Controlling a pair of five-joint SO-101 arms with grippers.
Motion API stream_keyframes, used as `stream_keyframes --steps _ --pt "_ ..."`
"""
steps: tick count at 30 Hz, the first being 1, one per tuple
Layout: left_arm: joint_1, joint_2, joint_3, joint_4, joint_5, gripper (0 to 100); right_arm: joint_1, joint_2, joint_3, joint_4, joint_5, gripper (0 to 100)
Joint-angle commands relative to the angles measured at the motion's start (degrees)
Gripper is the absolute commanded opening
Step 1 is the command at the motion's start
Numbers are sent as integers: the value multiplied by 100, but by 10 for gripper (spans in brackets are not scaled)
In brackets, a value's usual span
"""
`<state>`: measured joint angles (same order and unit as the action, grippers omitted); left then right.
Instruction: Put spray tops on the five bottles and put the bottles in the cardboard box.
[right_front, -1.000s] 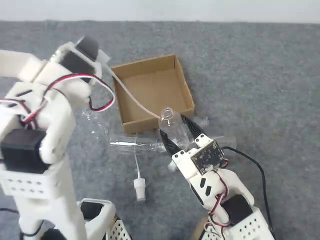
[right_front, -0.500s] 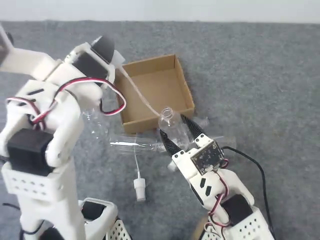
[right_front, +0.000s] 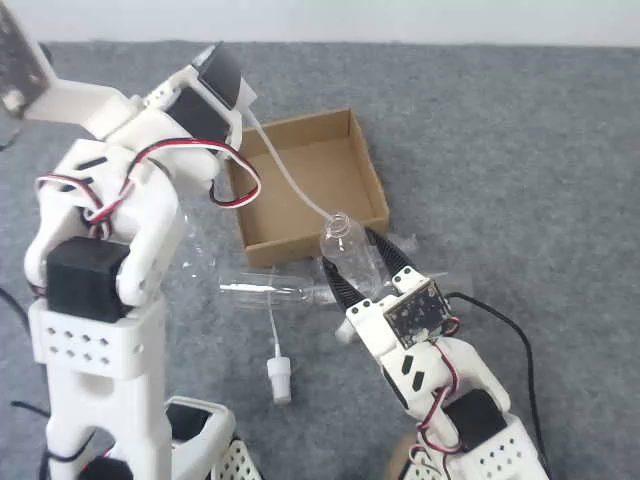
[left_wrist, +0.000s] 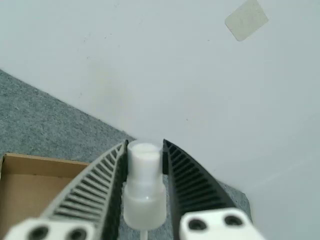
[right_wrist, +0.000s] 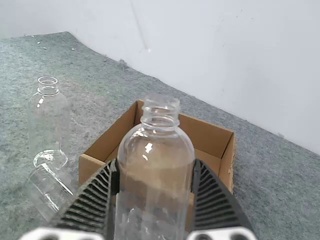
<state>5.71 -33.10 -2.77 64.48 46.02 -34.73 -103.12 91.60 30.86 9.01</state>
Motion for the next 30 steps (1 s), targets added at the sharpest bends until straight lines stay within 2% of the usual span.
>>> stream_keyframes --steps 1,7,18,26,30 --pt "0 -132 347 -536 -132 11 66 -92 -88 -180 123 7" --pt "35 -176 1112 -1143 -299 11 66 -92 -79 -180 123 7" --pt "53 -132 1393 -1169 -299 11 66 -92 -79 -180 123 7" --pt "853 -176 1789 -1196 -299 11 66 -92 -70 -180 123 7" --pt "1011 -141 1798 -1178 -299 11 66 -92 -70 -180 123 7"
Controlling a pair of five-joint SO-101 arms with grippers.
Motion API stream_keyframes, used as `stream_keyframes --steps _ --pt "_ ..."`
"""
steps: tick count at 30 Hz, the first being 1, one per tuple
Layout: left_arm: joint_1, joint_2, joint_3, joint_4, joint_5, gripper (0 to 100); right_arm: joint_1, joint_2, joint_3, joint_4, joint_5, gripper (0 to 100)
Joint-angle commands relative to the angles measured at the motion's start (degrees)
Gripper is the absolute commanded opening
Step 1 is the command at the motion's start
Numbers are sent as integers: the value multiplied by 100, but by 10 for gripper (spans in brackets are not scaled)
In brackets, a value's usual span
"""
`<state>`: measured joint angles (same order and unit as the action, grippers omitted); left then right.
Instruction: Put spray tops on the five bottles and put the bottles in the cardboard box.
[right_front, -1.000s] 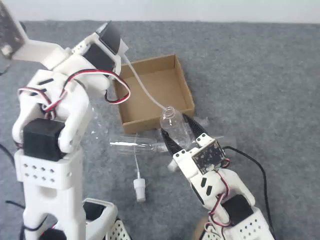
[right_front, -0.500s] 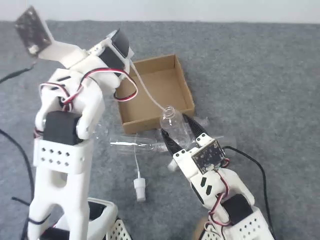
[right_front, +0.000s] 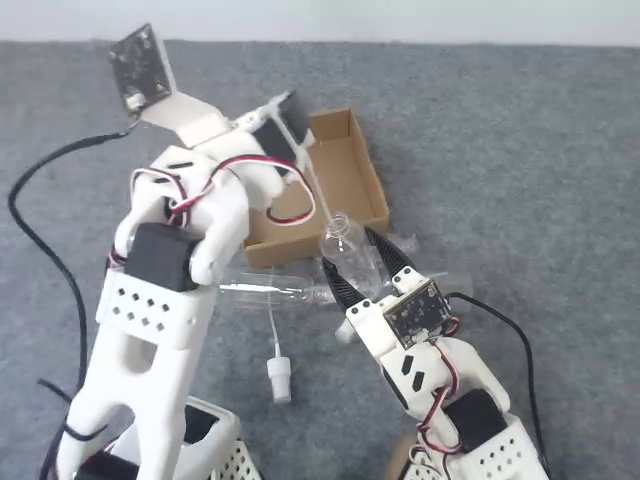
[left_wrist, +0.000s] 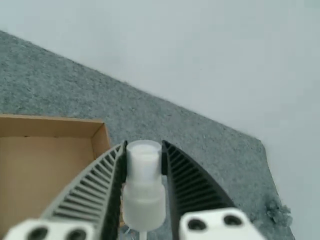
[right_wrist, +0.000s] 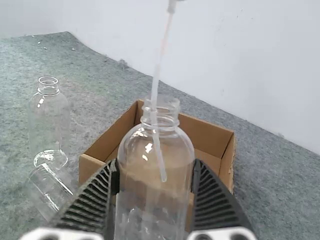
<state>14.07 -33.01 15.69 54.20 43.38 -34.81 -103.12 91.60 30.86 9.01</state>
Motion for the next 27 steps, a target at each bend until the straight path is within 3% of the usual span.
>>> stream_keyframes --steps 1,12,18,27 --pt "185 -149 -48 -149 -26 11 75 -92 -70 -180 123 7" --pt "835 -193 831 -141 -62 11 101 -92 -70 -180 123 7" --pt "862 -193 919 -132 -62 11 101 -92 -70 -180 114 7" --pt "1011 -202 866 440 -79 11 92 -92 -70 -171 70 7"
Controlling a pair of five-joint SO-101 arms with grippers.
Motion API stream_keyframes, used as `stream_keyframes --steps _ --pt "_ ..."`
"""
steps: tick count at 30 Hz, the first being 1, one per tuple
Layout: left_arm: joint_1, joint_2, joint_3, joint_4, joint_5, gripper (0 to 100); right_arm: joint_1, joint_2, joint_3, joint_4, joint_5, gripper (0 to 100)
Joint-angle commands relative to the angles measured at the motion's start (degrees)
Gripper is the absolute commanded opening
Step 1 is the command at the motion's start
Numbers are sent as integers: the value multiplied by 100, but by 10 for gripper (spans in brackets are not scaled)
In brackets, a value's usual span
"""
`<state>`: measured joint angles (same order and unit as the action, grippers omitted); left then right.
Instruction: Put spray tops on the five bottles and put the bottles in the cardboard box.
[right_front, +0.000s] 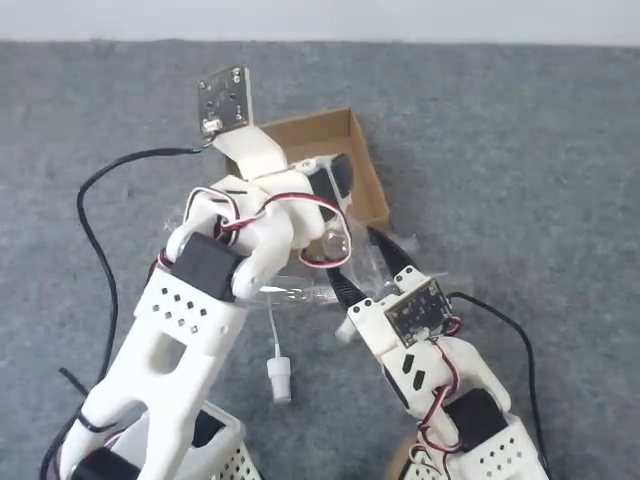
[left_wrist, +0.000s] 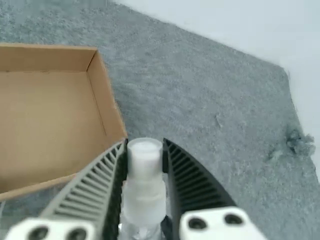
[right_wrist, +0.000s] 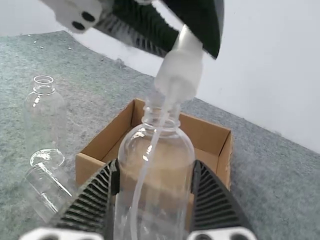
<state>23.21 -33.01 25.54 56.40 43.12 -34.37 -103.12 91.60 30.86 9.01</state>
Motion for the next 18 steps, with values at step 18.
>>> stream_keyframes --steps 18 --pt "668 -1530 268 800 -492 11 57 -92 97 -382 70 6"
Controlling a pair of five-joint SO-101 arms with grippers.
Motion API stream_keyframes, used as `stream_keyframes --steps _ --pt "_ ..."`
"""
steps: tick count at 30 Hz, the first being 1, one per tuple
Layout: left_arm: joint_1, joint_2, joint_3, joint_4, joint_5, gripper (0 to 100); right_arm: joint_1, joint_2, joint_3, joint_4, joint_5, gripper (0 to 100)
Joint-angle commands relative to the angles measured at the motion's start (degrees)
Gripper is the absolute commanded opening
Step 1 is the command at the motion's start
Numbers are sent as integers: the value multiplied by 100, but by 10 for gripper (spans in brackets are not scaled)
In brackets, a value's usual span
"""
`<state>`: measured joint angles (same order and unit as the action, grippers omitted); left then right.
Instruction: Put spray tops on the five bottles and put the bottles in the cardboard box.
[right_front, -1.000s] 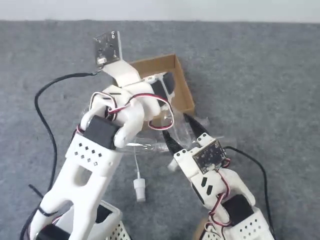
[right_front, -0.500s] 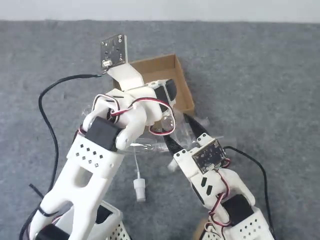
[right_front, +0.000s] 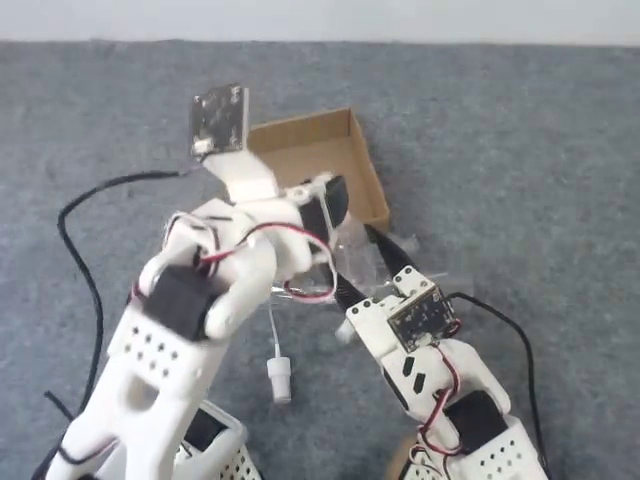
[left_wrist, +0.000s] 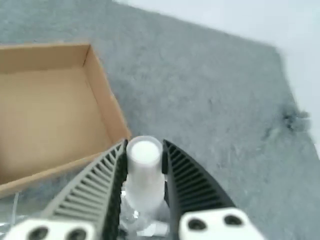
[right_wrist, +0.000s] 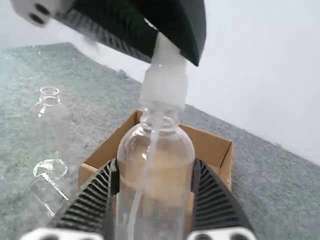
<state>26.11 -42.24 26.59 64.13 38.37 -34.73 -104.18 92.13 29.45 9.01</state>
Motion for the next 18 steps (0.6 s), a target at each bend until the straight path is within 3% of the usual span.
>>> stream_keyframes --steps 1,8,18 --pt "440 -668 286 26 -18 11 92 13 53 -259 70 6" --pt "457 -765 831 18 -176 11 75 13 53 -242 70 6" --pt "448 -756 426 -18 -976 11 66 22 62 -224 123 6"
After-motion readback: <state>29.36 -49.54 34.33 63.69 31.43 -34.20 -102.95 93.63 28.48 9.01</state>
